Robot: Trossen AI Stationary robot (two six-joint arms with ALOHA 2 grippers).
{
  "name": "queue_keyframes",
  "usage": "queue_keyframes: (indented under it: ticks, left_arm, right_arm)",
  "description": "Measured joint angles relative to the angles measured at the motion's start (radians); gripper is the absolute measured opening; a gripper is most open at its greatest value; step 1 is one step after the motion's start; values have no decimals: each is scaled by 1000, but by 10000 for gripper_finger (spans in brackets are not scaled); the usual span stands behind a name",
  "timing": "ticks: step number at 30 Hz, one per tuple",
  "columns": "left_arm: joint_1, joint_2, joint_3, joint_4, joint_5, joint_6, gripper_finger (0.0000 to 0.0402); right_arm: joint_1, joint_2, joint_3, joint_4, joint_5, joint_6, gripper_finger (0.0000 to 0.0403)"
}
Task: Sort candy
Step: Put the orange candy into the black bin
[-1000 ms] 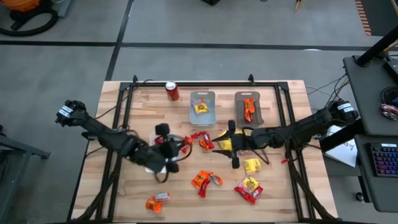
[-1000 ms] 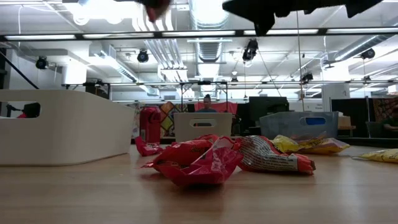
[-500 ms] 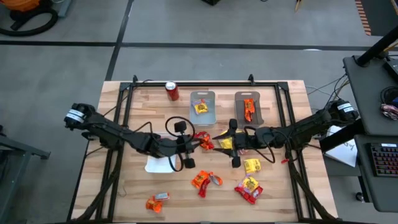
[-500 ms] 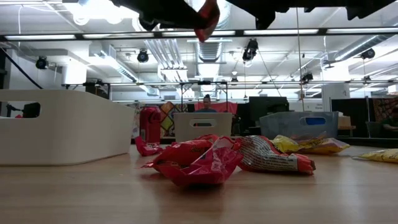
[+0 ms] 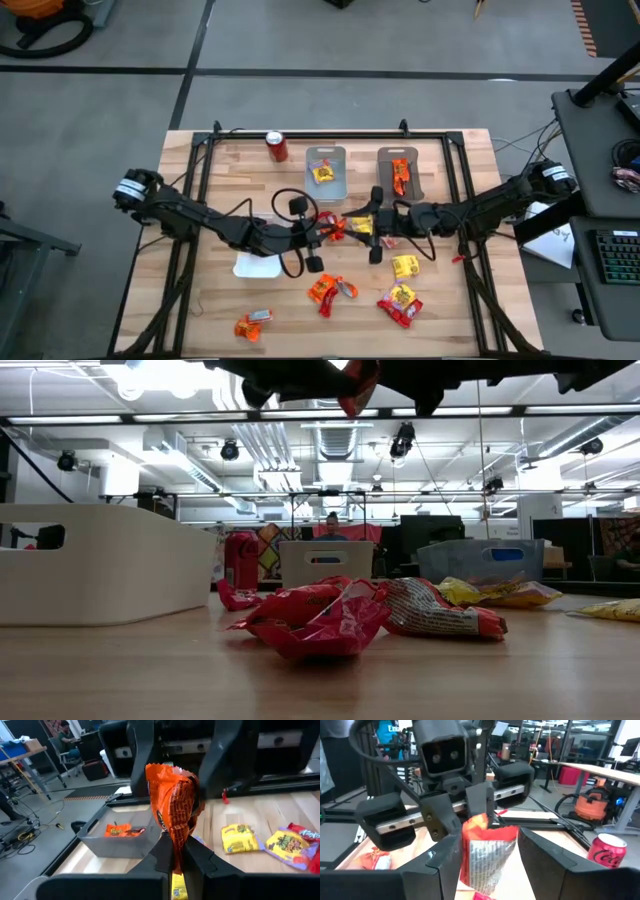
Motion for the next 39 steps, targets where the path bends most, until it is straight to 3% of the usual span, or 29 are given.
queue_keyframes:
  ticks: [6, 13, 20, 24, 28, 33, 36, 39]
  left_arm:
    - [0, 24, 29, -3, -2, 6, 8]
    - [0, 24, 37, -7, -5, 5, 32]
    - [0, -2, 37, -30, -4, -9, 77]
    - [0, -29, 39, -148, -4, -80, 108]
    - [0, -73, 39, -321, -5, -187, 127]
    - [0, -142, 39, -521, -48, -260, 134]
    - [0, -188, 39, -593, -58, -273, 135]
    - [0, -226, 39, -619, -58, -274, 135]
  right_arm:
    - [0, 17, 0, 8, 0, 2, 151]
    - [0, 19, 1, 13, 0, -5, 28]
    - [0, 17, 8, 1, 3, -17, 22]
    - [-16, 3, 35, -72, 70, -27, 20]
    - [-62, -31, 108, -367, 275, 42, 20]
    - [-171, -60, 232, -958, 525, 284, 19]
    - [-264, -59, 295, -1291, 522, 510, 19]
    - [-341, -55, 307, -1457, 472, 668, 21]
